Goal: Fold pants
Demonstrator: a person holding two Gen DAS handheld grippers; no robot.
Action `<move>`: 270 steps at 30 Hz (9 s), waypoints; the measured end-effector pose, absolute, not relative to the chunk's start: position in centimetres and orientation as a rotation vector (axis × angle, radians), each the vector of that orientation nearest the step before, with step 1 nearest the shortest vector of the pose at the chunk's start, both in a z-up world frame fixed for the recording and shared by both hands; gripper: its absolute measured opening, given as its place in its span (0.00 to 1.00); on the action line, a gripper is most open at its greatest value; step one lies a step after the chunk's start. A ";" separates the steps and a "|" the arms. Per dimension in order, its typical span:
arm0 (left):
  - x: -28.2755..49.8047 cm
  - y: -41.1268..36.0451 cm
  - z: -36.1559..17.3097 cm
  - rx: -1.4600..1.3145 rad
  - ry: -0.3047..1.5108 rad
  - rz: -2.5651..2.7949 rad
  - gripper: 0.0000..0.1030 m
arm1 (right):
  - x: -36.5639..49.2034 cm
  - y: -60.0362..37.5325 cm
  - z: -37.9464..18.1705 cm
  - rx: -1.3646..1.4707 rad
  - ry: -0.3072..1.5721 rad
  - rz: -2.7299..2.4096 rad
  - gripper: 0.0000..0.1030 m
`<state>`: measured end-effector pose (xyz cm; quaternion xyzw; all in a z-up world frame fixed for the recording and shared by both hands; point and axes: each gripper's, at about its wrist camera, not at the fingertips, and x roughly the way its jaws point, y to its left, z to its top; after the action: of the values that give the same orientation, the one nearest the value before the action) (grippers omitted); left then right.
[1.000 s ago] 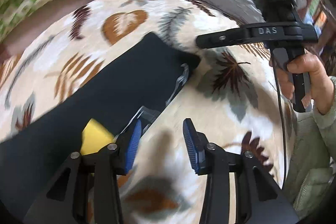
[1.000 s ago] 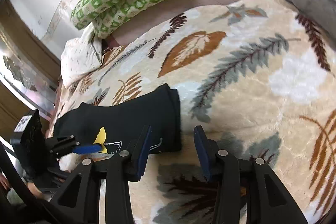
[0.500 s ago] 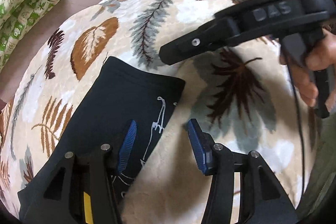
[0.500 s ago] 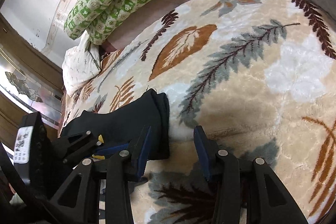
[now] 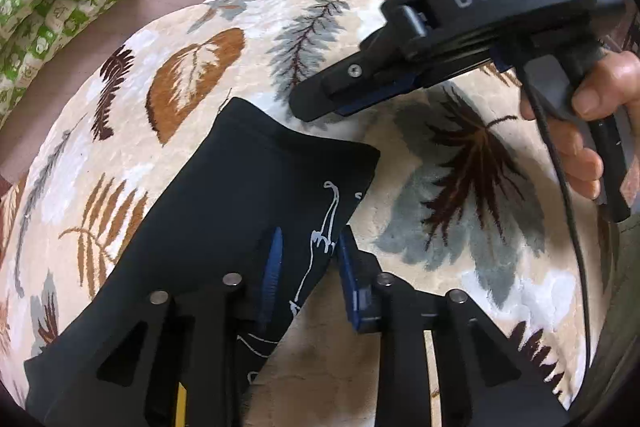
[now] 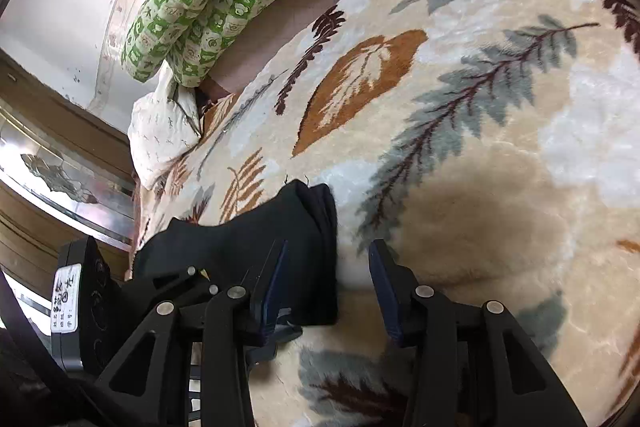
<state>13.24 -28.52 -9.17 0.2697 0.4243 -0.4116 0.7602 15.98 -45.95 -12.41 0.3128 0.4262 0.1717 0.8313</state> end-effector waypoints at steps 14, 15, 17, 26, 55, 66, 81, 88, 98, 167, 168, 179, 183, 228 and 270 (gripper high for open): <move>13.4 -28.2 -9.5 0.557 0.926 -0.913 0.23 | 20.0 -44.2 -13.9 0.699 0.948 0.419 0.43; 13.4 -28.2 -9.5 0.559 0.928 -0.911 0.23 | 20.3 -43.9 -14.0 0.686 0.953 0.422 0.34; 13.4 -28.2 -9.5 0.560 0.924 -0.912 0.23 | 20.7 -43.3 -14.1 0.654 0.966 0.427 0.21; 14.1 -27.2 -9.0 0.457 0.944 -0.932 0.09 | 20.4 -42.9 -13.1 0.638 0.926 0.431 0.12; 14.7 -17.9 -4.4 0.138 0.901 -0.888 0.06 | 20.7 -36.4 -5.9 0.512 0.891 0.465 0.10; 15.4 -11.5 -4.0 0.025 0.898 -0.816 0.06 | 22.3 -29.1 -4.5 0.420 0.922 0.520 0.10; 15.0 -3.9 -5.6 -0.144 0.915 -0.721 0.06 | 23.3 -20.6 -5.1 0.306 0.980 0.584 0.10; 14.8 -1.1 -7.2 -0.211 0.936 -0.683 0.06 | 23.8 -16.9 -5.8 0.247 1.004 0.595 0.10; 14.8 0.9 -8.9 -0.297 0.945 -0.644 0.06 | 24.0 -14.6 -7.8 0.251 1.008 0.626 0.33; 16.9 -2.2 -9.0 -0.204 1.001 -0.596 0.01 | 12.5 -24.1 -10.7 0.202 0.957 0.330 0.31; 16.8 -2.0 -8.7 -0.207 0.992 -0.602 0.01 | 12.2 -24.6 -10.2 0.219 0.954 0.339 0.32; 17.4 -4.8 -7.0 -0.083 0.966 -0.613 0.02 | 15.1 -22.8 -7.1 0.258 0.848 0.365 0.16; 17.6 -3.3 -9.5 -0.103 1.005 -0.586 0.01 | 14.3 -22.1 -9.6 0.226 0.859 0.343 0.17; 14.6 1.9 -10.1 -0.326 0.979 -0.557 0.01 | 23.8 -10.8 -6.4 -0.117 0.918 0.664 0.07; 9.0 17.3 -4.7 -0.476 0.755 -0.312 0.73 | 17.4 -9.3 -3.0 -0.025 0.857 0.692 0.50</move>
<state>8.99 17.25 -4.68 -0.2292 0.3636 -0.1504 0.8903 17.36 -9.32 -3.00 -0.0117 0.4071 0.3288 0.8521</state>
